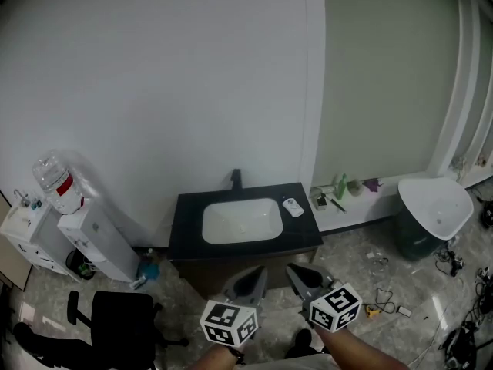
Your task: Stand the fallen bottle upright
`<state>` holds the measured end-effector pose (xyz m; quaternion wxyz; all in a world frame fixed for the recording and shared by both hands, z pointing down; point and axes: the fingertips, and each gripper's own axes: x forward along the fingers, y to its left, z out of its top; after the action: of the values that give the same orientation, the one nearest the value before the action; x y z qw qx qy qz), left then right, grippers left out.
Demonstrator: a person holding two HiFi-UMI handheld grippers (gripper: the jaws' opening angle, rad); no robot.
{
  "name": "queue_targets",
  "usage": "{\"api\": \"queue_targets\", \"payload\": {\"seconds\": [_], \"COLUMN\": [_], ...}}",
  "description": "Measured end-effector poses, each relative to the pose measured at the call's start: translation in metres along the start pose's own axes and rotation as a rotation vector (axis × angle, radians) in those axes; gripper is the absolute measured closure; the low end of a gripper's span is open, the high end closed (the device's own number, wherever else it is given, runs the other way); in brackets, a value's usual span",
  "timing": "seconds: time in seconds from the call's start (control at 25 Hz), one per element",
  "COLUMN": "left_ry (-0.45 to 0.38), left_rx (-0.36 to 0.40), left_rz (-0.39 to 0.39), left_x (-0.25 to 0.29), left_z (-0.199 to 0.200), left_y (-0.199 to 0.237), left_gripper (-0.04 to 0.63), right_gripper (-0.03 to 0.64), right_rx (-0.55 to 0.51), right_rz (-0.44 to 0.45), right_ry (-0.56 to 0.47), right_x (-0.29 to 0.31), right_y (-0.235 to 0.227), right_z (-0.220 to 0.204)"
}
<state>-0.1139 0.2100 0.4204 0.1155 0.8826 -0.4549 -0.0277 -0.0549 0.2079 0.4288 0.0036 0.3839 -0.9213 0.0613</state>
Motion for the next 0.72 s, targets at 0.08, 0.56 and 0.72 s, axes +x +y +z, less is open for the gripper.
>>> {"api": "queue_targets", "payload": {"seconds": [0.08,0.56,0.72], "left_ry": [0.007,0.043,0.046], "left_rx": [-0.003,-0.034,-0.082], "left_rz": [0.001,0.047,0.103], "left_x": [0.019,0.233,0.305], "left_z": [-0.005,-0.011,-0.005], "left_y": [0.013,0.124,0.166], "left_gripper": [0.589,0.589,0.589], "right_gripper": [0.614,0.609,0.568], "right_rx": [0.000,0.027,0.026], "right_rz": [-0.001,0.036,0.061], "right_ry": [0.010,0.134,0.254], "right_x": [0.014,0.166,0.228], "right_y": [-0.022,-0.268,-0.355], "right_z": [-0.006,-0.043,-0.059]}}
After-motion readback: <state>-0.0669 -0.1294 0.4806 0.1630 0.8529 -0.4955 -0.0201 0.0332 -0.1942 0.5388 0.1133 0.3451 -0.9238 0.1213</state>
